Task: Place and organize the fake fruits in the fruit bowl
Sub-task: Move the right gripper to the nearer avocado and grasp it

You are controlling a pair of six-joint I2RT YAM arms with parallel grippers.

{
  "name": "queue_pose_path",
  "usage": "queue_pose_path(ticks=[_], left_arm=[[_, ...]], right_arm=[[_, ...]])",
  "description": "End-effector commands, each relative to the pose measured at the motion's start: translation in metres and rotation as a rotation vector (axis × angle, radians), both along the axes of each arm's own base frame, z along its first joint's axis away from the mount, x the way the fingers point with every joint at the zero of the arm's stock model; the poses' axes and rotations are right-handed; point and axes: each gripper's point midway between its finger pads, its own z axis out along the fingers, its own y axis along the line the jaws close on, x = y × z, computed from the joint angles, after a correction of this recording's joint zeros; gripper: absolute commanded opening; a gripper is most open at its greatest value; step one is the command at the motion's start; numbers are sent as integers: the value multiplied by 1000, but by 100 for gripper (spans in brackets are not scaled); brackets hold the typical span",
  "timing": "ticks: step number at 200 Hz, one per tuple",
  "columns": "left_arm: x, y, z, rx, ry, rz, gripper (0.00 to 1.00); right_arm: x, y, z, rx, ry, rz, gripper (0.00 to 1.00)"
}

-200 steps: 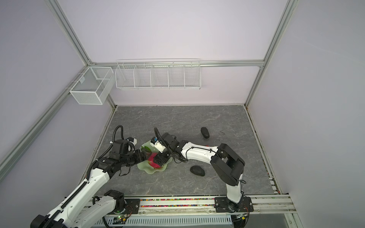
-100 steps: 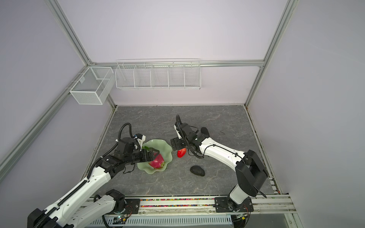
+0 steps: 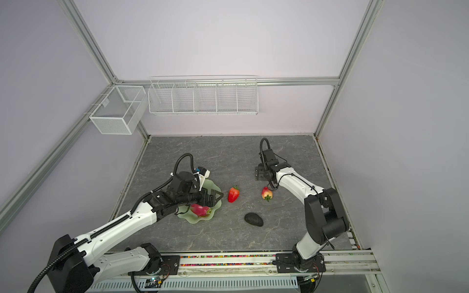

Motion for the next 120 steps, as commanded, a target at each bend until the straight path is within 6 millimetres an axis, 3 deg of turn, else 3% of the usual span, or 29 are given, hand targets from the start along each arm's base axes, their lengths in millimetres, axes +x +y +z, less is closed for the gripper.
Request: queue_pose_path(ticks=[1, 51, 74, 120], left_arm=[[15, -12, 24, -43, -77, 1, 99], [30, -16, 25, 3, -98, 25, 99], [33, -18, 22, 6, -85, 34, 99], [37, -20, 20, 12, -78, 42, 99]], right_arm=[[15, 4, -23, 8, 19, 74, 89], [54, 18, -41, 31, 2, 127, 91], [65, 17, -51, 12, 26, 127, 100], [71, 13, -67, 39, 73, 133, 62]])
